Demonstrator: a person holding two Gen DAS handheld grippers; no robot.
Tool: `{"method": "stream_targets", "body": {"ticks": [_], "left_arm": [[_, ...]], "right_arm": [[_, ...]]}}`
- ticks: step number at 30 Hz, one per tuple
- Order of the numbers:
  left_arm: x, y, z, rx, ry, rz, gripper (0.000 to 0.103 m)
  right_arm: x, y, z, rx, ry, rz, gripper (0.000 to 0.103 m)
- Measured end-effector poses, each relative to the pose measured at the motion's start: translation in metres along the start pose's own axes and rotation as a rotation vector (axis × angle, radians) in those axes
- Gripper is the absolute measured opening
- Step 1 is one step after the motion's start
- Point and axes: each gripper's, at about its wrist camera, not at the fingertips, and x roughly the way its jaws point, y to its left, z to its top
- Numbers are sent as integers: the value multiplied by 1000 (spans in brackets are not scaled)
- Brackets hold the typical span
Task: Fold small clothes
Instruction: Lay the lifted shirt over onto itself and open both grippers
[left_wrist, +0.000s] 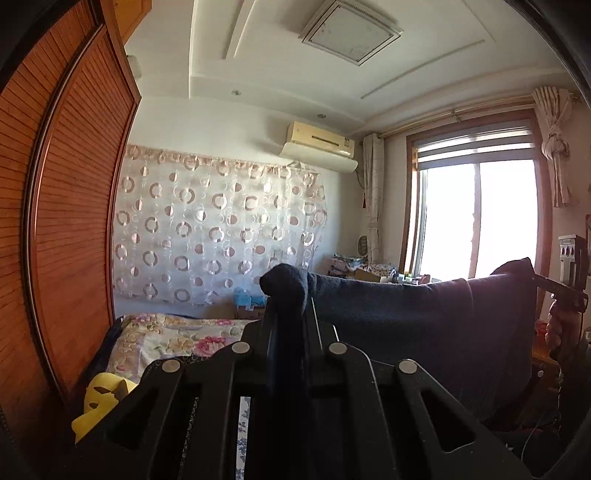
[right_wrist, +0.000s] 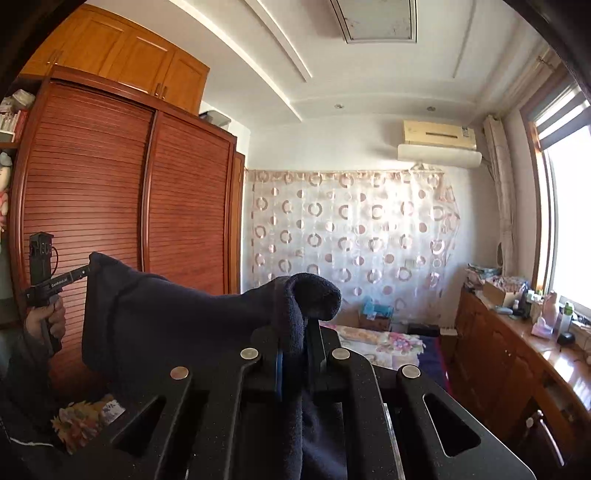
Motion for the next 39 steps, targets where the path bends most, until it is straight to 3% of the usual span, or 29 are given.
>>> {"method": "stream_targets", "body": {"ticks": [4, 9, 10, 11, 12, 15, 16, 17, 19, 26, 30, 39], "left_arm": [[63, 10, -20, 32, 94, 55, 12], [169, 28, -50, 84, 226, 142, 19], [193, 35, -61, 90, 275, 144, 26], [212, 41, -70, 79, 325, 134, 41], [226, 49, -85, 31, 384, 131, 47], [226, 43, -113, 34, 422, 124, 58], [222, 39, -118, 50, 427, 132, 73], [218, 35, -124, 60, 434, 141, 79], [209, 30, -135, 54, 460, 128, 79], [182, 14, -154, 55, 489, 107, 79], [176, 1, -175, 46, 537, 71, 79], [186, -19, -236, 40, 712, 31, 79]], "right_arm": [[50, -10, 11, -11, 86, -31, 9], [149, -45, -9, 21, 221, -93, 9], [176, -53, -19, 22, 267, -114, 13], [199, -59, -27, 9, 323, -145, 24], [220, -63, -40, -25, 385, -196, 29], [239, -70, -62, -22, 443, -240, 40], [237, -73, -68, 3, 448, -231, 46], [234, -73, -72, 21, 448, -223, 52], [227, -76, -80, 48, 456, -212, 59], [224, -122, -92, 144, 530, -185, 59], [214, -126, -106, 197, 576, -180, 59], [230, -129, -122, 271, 673, -144, 59]]}}
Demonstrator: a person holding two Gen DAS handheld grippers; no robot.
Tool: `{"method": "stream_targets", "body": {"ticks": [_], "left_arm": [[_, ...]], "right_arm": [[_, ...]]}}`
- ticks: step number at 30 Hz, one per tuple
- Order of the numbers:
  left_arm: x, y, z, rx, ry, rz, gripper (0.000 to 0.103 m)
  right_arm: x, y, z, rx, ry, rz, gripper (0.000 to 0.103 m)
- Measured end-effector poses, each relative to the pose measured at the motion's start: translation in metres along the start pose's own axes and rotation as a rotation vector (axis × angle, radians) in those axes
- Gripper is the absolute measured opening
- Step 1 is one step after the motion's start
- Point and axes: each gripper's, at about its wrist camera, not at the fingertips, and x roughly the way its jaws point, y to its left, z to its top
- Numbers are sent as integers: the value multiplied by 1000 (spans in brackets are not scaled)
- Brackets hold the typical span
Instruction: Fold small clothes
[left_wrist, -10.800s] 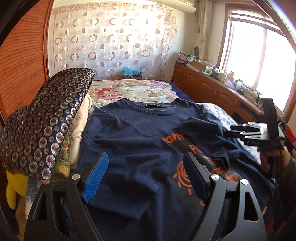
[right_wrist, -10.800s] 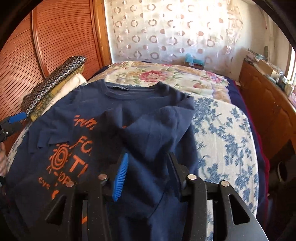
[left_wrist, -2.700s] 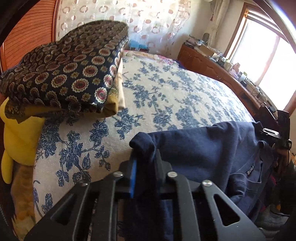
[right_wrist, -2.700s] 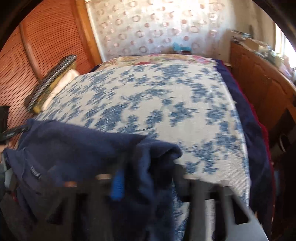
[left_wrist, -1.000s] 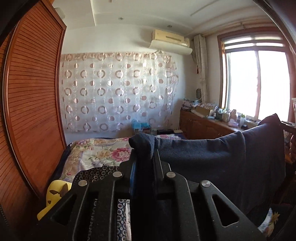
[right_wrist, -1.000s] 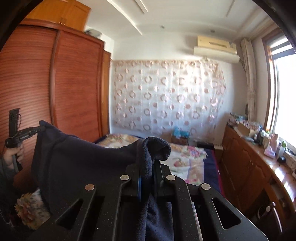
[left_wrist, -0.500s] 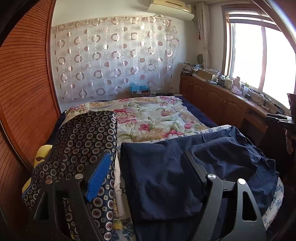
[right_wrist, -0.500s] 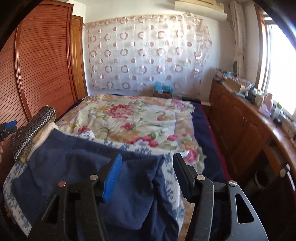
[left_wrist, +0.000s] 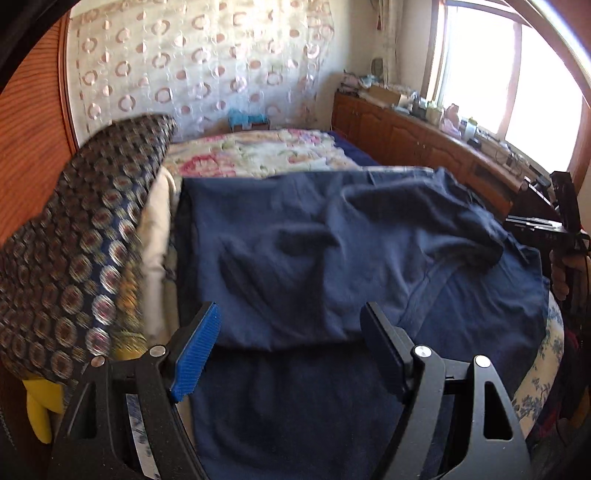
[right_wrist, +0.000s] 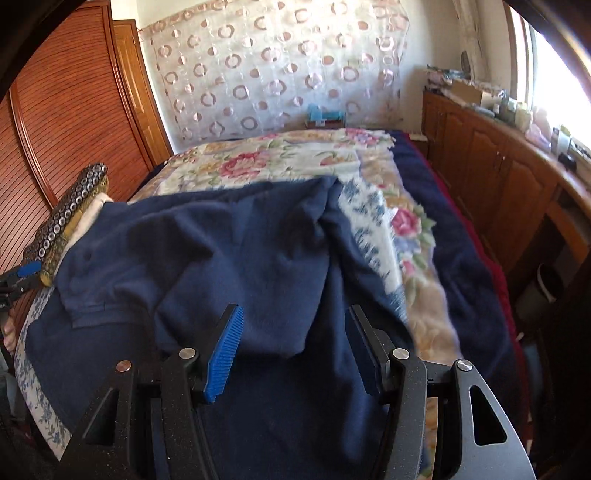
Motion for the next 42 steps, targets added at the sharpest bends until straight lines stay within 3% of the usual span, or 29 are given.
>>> {"method": "stream_targets", "body": {"ticks": [9, 14, 19, 24, 25, 26, 29, 38, 42], "left_arm": [[28, -5, -19, -2, 100, 5, 79], [32, -14, -22, 56, 97, 53, 81], [34, -17, -20, 60, 104, 55, 86], [37, -18, -19, 57, 105, 51, 86], [37, -18, -19, 57, 105, 51, 86], [37, -18, -19, 57, 105, 51, 86], [36, -18, -20, 57, 104, 52, 86], [34, -16, -19, 67, 117, 44, 85], [19, 3, -16, -24, 82, -2, 78]], "right_arm": [[17, 0, 28, -23, 43, -31, 59], [19, -3, 33, -34, 43, -42, 59], [16, 2, 36, -74, 39, -76, 59], [13, -4, 35, -50, 29, -49, 59], [11, -6, 36, -42, 27, -45, 55], [9, -7, 34, -38, 24, -46, 41], [6, -13, 32, -39, 25, -11, 11], [11, -11, 20, -42, 9, -15, 10], [18, -6, 20, -44, 24, -20, 10]]}}
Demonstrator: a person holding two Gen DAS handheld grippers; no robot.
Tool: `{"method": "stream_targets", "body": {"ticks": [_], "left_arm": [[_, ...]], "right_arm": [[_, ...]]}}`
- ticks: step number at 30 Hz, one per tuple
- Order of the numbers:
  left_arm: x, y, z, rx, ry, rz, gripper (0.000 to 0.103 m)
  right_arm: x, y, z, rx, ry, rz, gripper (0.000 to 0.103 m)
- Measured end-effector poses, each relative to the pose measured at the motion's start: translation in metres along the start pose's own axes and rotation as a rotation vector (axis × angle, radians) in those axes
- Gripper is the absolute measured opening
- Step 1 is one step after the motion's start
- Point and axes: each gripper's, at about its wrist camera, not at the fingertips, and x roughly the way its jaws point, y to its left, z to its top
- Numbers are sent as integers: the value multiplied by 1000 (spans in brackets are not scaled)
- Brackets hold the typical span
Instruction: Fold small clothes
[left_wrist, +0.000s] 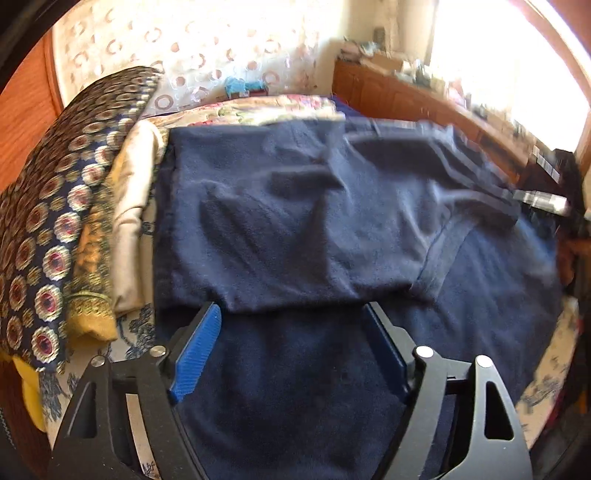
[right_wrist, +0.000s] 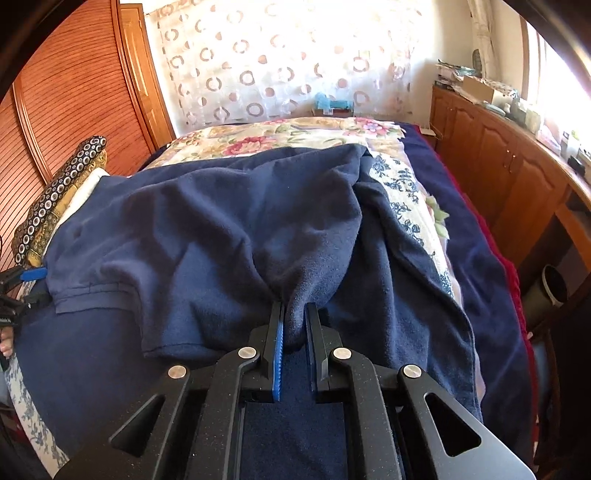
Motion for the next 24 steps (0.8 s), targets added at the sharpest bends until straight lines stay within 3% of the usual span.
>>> {"method": "stream_targets", "body": {"ticks": [5, 10, 15, 21, 24], "left_arm": [[-20, 23, -2, -117, -71, 23, 60], [-18, 32, 0, -141, -86, 65, 46], [3, 39, 11, -159, -39, 158, 44], [16, 35, 13, -125, -14, 180, 44], [16, 31, 14, -111, -34, 175, 22]], "right_arm": [[9, 11, 3, -29, 2, -28, 11], [11, 11, 3, -27, 3, -23, 11], [11, 11, 3, -30, 3, -26, 11], [12, 9, 2, -36, 2, -28, 11], [13, 8, 2, -35, 2, -26, 11]]}}
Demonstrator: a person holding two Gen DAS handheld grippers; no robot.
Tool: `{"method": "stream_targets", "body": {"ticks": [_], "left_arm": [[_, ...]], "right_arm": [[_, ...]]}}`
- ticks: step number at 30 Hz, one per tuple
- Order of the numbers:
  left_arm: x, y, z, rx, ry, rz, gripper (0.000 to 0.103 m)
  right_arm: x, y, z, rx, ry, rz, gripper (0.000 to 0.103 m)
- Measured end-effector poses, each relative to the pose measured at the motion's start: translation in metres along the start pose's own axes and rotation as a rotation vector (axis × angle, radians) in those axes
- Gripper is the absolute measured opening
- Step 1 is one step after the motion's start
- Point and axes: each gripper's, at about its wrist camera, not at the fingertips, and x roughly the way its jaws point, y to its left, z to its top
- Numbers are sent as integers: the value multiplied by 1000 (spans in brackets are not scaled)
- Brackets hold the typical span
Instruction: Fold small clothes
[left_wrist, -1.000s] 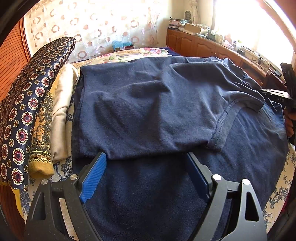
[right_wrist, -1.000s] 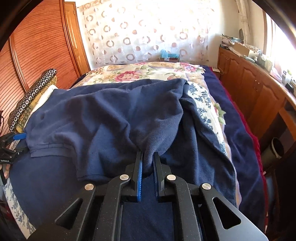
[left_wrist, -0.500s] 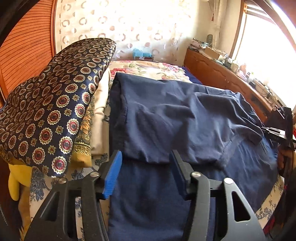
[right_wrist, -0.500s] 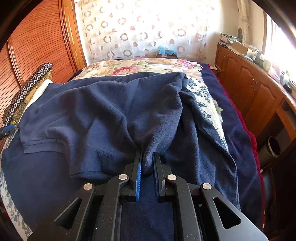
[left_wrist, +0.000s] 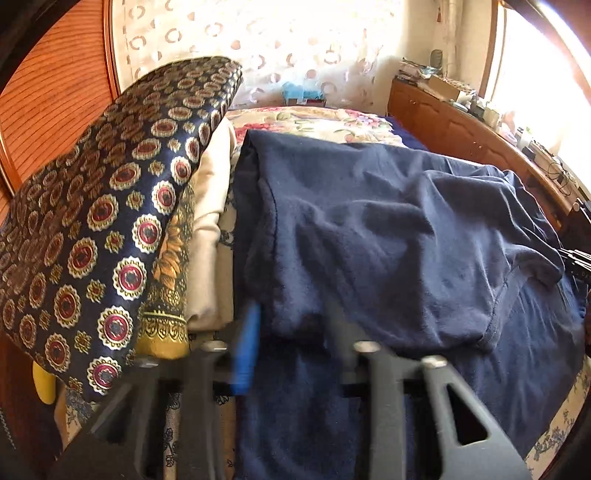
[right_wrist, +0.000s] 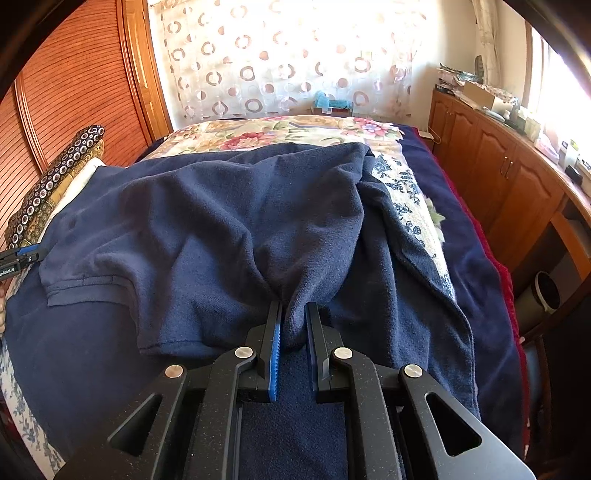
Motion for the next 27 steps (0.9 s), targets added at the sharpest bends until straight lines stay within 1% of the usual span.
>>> {"method": "stream_targets", "body": {"ticks": [1, 2, 6, 11, 13, 18, 21, 25, 27], "left_arm": [[-2, -2, 1, 11, -14, 9, 17], [-4, -3, 2, 19, -25, 9, 16], [-10, -6, 6, 31, -48, -1, 16], [-5, -10, 9, 47, -27, -5, 16], [-8, -14, 10, 70, -54, -37, 8], [-31, -12, 15, 49, -111, -74, 7], [-51, -11, 20, 32, -156, -103, 7], [-80, -12, 24, 33, -219, -126, 7], [-93, -10, 28, 38, -248, -136, 7]], "right_arm": [[0, 0, 0, 0, 0, 0, 11], [0, 0, 0, 0, 0, 0, 11], [1, 0, -1, 0, 0, 0, 11], [1, 0, -1, -2, 0, -1, 11], [1, 0, -1, -1, 0, 0, 11], [1, -1, -1, 6, -2, 11, 11], [-8, 0, -2, 5, -36, 10, 8], [-46, -4, 3, 18, -141, 32, 7], [-63, -4, 5, 9, -173, 38, 7]]}}
